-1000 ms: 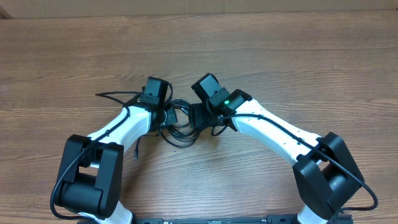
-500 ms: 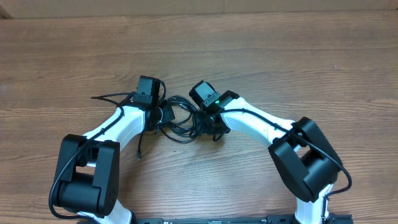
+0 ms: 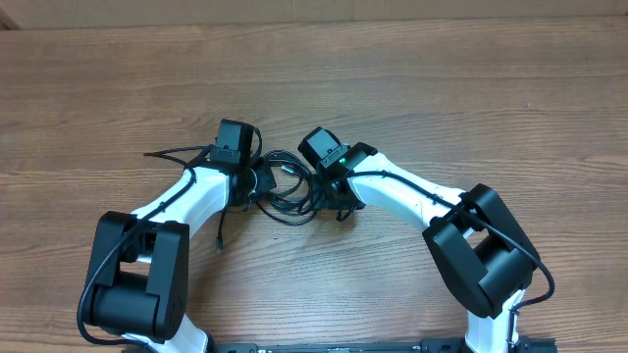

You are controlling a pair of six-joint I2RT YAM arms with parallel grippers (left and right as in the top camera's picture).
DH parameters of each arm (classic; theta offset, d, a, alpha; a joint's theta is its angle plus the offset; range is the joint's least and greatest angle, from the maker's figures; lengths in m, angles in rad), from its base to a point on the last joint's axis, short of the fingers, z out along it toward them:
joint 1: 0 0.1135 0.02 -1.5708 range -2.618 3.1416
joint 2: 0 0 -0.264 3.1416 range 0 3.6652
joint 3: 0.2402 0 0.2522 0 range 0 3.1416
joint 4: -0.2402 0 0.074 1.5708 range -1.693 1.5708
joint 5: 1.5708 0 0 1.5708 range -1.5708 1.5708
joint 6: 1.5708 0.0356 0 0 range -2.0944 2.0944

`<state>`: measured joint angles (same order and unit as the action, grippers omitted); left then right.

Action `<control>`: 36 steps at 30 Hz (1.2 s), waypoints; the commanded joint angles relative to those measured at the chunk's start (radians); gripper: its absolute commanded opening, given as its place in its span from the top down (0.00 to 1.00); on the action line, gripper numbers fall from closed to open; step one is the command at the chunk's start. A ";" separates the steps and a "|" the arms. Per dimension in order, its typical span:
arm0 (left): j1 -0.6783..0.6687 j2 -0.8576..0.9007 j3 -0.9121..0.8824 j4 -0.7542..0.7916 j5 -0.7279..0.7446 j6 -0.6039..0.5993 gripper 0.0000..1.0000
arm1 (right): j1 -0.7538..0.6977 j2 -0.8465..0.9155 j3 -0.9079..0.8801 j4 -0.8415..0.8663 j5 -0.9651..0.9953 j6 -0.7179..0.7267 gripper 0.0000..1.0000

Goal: Untangle cables

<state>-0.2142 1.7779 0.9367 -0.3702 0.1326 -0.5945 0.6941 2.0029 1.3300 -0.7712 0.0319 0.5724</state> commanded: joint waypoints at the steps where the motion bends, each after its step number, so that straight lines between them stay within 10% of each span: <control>1: 0.001 0.033 -0.026 -0.006 -0.035 -0.004 0.92 | -0.005 0.017 0.067 0.006 0.050 -0.065 0.40; 36: 0.000 0.033 -0.026 -0.010 -0.039 0.023 0.87 | -0.016 0.085 0.167 -0.125 0.021 -0.237 0.36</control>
<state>-0.2146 1.7779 0.9367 -0.3672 0.1307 -0.5926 0.6811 2.0735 1.4921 -0.9058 0.1112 0.3645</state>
